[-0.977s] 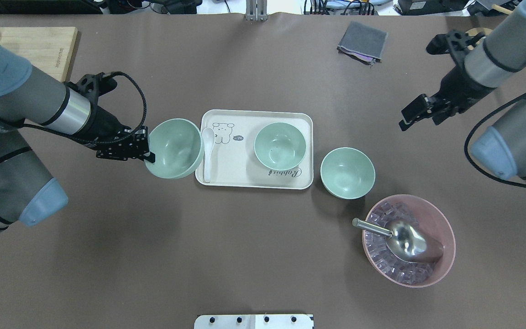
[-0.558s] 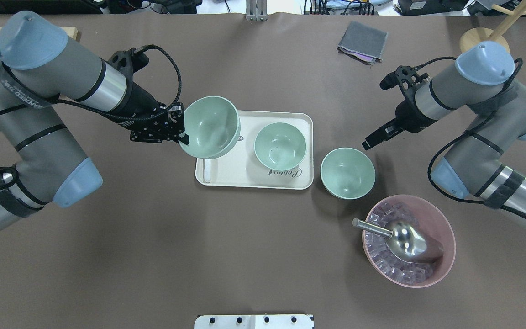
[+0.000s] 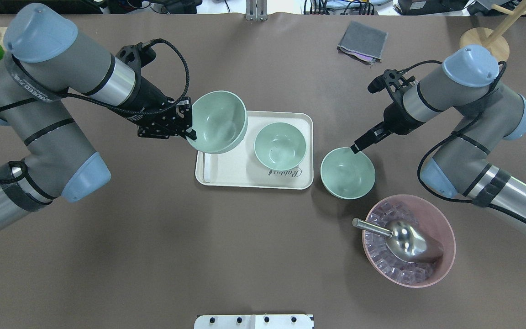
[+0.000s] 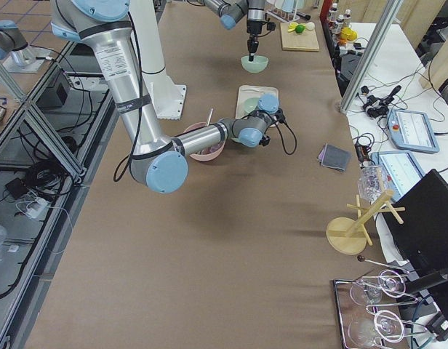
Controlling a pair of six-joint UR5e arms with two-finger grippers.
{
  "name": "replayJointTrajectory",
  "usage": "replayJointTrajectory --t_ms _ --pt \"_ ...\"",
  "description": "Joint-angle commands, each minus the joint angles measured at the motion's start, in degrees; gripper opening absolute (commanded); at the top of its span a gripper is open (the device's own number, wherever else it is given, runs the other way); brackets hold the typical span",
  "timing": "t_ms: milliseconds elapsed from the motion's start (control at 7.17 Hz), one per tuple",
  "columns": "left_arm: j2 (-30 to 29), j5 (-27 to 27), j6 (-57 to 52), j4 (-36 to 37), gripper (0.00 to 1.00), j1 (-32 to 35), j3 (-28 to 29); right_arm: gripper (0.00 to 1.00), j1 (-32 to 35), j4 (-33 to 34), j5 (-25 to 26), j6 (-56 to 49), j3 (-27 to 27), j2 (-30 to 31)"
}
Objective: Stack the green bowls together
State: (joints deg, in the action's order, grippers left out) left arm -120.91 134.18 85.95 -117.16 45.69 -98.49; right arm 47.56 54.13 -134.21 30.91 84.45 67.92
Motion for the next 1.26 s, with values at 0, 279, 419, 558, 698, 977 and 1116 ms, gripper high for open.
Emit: replayJointTrajectory --t_ms 0,279,419,558,698,977,1116 --pt "-0.2 0.03 0.09 0.0 0.0 -0.16 0.75 0.08 -1.76 0.45 0.17 1.43 -0.25 -0.33" --pt "-1.96 0.03 0.62 -0.52 0.0 -0.51 2.86 0.0 -2.12 0.45 0.0 4.22 -0.16 -0.34" --pt "-2.31 0.03 0.8 -0.53 0.0 -0.51 2.95 0.0 -2.12 0.45 -0.17 4.59 0.36 -0.34" --pt "-2.32 0.03 0.8 -0.44 0.0 -0.51 3.04 0.0 -1.68 0.36 -0.18 4.6 0.46 -0.34" --pt "-2.92 0.03 0.8 -0.52 0.0 -0.51 3.82 0.0 0.15 0.45 -0.26 4.6 0.37 -0.34" --pt "-4.94 -3.71 1.67 -0.61 0.0 -3.48 5.4 0.0 5.59 4.65 -3.32 4.07 0.19 -2.0" --pt "-6.0 -5.92 2.02 -0.7 0.0 -5.42 5.93 0.0 7.18 4.76 -3.43 3.81 -0.24 -2.01"
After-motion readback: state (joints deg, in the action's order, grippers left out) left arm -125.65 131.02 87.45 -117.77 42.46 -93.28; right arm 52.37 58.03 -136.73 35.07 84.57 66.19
